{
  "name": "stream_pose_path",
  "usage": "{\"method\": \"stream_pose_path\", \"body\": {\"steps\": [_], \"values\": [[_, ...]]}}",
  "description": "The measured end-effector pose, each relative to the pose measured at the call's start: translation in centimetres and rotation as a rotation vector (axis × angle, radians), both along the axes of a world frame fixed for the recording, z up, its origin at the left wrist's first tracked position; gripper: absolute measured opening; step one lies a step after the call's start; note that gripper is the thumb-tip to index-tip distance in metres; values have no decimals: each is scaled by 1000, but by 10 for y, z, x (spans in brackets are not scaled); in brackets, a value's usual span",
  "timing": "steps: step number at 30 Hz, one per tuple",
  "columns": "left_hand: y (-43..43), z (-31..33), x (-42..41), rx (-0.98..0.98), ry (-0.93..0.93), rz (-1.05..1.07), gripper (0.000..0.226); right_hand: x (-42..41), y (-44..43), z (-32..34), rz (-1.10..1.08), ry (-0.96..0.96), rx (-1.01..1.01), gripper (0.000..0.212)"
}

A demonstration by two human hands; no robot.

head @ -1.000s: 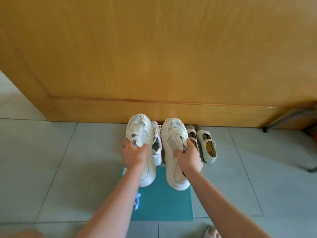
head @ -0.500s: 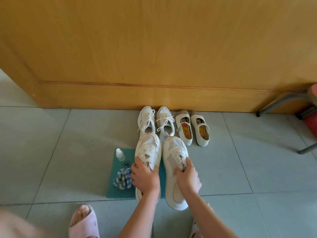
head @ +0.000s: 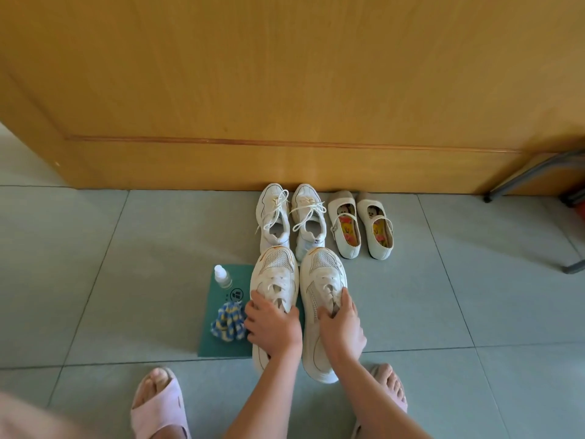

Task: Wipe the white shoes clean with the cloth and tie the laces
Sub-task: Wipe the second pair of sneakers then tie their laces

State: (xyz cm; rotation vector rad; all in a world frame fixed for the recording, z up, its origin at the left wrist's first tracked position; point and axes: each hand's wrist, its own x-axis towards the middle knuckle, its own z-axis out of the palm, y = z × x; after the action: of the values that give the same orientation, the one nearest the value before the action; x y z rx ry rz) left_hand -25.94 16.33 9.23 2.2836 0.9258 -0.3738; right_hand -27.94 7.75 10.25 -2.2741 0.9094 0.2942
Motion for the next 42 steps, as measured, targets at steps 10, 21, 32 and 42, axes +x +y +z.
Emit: {"method": "stream_pose_path", "body": {"steps": [10, 21, 32, 42], "values": [[6, 3, 0, -8, 22, 17, 92, 2, -2, -2, 32, -39, 29, 66], [9, -1, 7, 0, -1, 40, 88, 1, 2, -7, 16, -63, 29, 62], [15, 2, 8, -43, 30, 1, 98, 3, 2, -10, 105, -54, 52, 76], [98, -12, -15, 5, -241, 155, 46, 48, 26, 16, 410, -334, 62, 42]]}}
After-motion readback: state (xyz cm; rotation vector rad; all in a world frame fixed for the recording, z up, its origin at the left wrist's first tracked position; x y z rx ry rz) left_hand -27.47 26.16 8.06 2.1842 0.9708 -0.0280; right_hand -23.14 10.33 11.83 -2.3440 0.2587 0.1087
